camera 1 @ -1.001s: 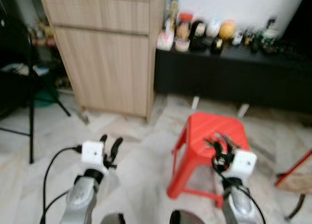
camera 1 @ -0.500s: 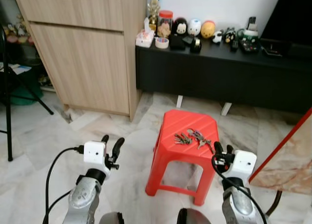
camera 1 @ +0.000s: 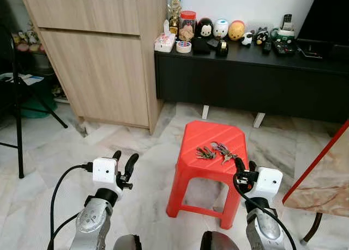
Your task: Hang keys on a hook
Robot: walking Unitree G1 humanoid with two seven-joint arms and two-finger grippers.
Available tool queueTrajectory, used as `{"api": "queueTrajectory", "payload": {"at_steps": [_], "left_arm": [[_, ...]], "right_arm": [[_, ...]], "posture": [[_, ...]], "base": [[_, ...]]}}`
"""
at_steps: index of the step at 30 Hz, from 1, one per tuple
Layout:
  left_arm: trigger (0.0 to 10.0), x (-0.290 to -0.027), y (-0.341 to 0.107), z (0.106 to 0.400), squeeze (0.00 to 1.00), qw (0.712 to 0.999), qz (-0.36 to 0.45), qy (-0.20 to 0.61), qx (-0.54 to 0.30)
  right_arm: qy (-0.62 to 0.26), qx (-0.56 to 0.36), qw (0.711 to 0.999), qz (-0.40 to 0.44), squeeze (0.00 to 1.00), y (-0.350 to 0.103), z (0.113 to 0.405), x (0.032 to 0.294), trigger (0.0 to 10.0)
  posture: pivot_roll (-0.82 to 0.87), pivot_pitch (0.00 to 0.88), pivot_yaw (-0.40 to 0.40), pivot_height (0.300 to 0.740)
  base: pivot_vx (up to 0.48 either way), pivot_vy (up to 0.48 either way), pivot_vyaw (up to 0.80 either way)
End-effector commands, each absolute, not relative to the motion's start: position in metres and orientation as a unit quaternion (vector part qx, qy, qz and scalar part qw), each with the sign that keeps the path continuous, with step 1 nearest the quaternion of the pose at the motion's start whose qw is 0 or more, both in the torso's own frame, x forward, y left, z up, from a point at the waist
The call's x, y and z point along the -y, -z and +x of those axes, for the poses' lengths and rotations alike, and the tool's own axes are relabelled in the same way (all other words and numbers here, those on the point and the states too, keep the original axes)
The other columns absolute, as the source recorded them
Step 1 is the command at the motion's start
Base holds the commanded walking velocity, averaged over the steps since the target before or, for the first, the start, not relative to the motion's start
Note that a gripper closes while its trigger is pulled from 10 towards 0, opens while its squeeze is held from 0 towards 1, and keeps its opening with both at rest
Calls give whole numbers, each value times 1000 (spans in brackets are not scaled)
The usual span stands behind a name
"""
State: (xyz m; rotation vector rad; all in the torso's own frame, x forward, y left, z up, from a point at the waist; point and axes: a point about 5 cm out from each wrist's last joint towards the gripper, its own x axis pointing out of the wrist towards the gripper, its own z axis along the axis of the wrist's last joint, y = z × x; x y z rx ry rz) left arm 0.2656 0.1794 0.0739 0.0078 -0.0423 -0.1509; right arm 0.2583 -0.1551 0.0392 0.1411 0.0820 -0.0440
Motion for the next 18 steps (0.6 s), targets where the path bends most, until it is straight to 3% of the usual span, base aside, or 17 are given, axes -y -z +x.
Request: {"api": "queueTrajectory", "payload": {"at_steps": [1,4,18], "left_arm": [[10000,-180,-73,267,0,997,-4,74,18],[10000,-180,-73,267,0,997,-7,72,17],[10000,-180,-73,267,0,997,-9,72,17]], "right_arm": [[14,-49,997,60,0,-37,258,153,10000],[3,-48,997,58,0,-37,258,149,10000],[8,-56,996,66,0,-36,258,150,10000]], "posture": [[37,0,-74,608],[39,0,-75,608],[41,0,-76,608]], "base": [[0,0,0],[0,0,463],[258,0,0]]}}
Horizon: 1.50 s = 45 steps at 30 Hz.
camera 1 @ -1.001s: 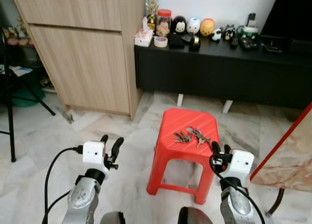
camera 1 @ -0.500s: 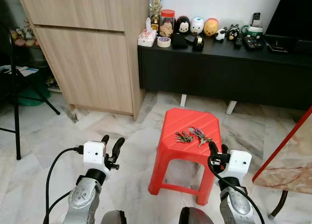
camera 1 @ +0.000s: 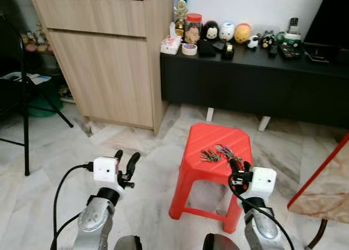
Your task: Hang keys on a hook
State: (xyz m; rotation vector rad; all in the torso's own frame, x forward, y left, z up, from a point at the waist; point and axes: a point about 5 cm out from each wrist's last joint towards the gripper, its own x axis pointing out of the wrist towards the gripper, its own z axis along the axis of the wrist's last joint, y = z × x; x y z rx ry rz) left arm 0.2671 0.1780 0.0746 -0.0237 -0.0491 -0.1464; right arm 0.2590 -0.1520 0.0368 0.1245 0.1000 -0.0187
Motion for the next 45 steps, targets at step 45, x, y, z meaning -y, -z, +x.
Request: {"api": "queueTrajectory", "payload": {"at_steps": [45], "left_arm": [[10000,-180,-74,268,0,997,-11,73,17]], "right_arm": [[9,-56,996,69,0,-36,258,149,10000]], "posture": [[42,10,-77,608]], "base": [[310,0,73]]}}
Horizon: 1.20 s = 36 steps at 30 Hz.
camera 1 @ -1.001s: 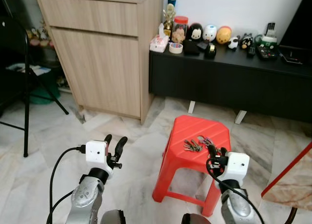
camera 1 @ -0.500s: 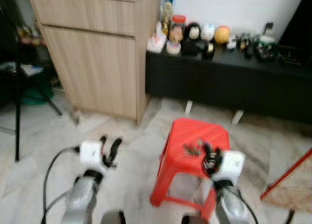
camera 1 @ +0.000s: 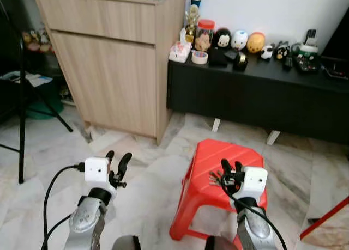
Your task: Hang keys on a hook
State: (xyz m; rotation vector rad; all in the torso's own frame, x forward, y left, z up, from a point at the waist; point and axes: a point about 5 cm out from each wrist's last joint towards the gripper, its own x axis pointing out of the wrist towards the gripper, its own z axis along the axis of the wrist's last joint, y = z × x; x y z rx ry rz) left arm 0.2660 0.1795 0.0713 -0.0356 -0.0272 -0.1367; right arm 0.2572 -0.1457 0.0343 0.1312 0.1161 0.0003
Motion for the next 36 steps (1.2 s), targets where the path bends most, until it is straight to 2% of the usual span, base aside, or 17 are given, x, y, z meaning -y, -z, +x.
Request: {"api": "queueTrajectory", "payload": {"at_steps": [1,25,30,33,35,36], "left_arm": [[10000,-180,-74,268,0,997,-11,73,17],[10000,-181,-74,268,0,997,-10,71,16],[10000,-182,-74,268,0,998,-9,67,18],[10000,-183,-74,268,0,998,-10,65,17],[10000,-183,-73,267,0,998,-10,65,16],[10000,-183,-73,267,0,998,-10,65,16]], "right_arm": [[9,-56,996,69,0,-36,258,149,10000],[43,-67,992,102,0,-32,259,155,10000],[29,-72,995,60,0,-33,260,156,10000],[0,-85,996,-15,0,-32,262,159,10000],[-5,-123,987,-104,0,-24,263,171,10000],[-5,-123,987,-104,0,-24,263,171,10000]], "posture": [[42,10,-77,608],[46,16,-76,608],[46,21,-75,608],[44,25,-75,608],[40,25,-76,608],[40,25,-76,608]], "base": [[319,0,0],[319,0,0],[221,0,0],[0,0,0],[0,0,0],[0,0,0]]}}
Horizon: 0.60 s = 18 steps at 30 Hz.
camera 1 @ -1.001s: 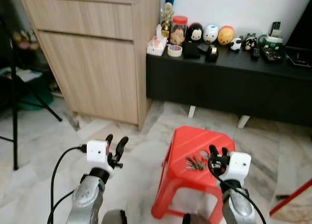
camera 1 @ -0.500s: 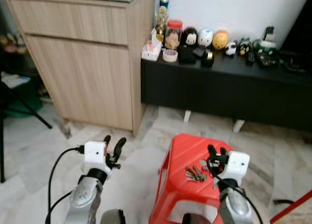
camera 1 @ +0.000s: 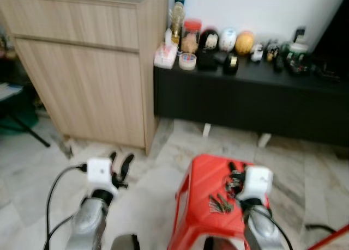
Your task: Hang keys on a hook
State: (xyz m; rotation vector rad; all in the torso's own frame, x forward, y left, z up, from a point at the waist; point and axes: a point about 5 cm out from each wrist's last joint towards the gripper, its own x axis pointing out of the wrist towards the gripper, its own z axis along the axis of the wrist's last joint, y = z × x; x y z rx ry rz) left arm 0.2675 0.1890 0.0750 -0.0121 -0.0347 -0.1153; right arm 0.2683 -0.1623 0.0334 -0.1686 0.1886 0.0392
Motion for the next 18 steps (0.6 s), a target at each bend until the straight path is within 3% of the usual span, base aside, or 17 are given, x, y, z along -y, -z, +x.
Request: {"api": "queueTrajectory", "payload": {"at_steps": [1,4,8,16,18], "left_arm": [[10000,-183,-73,267,0,998,-11,65,15],[10000,-182,-73,266,0,998,-12,66,14],[10000,-181,-72,266,0,998,-13,67,12],[10000,-180,-72,266,0,997,-13,69,12],[10000,-180,-71,266,0,997,-14,70,11]], "right_arm": [[9,-160,975,-151,0,-18,262,183,10000],[29,-188,965,-182,0,-14,262,196,10000],[21,-219,929,-299,0,-14,262,216,10000],[-19,-263,904,-336,0,-10,261,225,10000],[-43,-287,883,-369,0,-10,260,231,10000]], "posture": [[40,25,-78,608],[41,23,-79,608],[37,19,-78,608],[40,10,-76,608],[37,5,-76,608]], "base": [[0,0,0],[0,0,0],[0,0,0],[0,0,0],[0,0,0]]}}
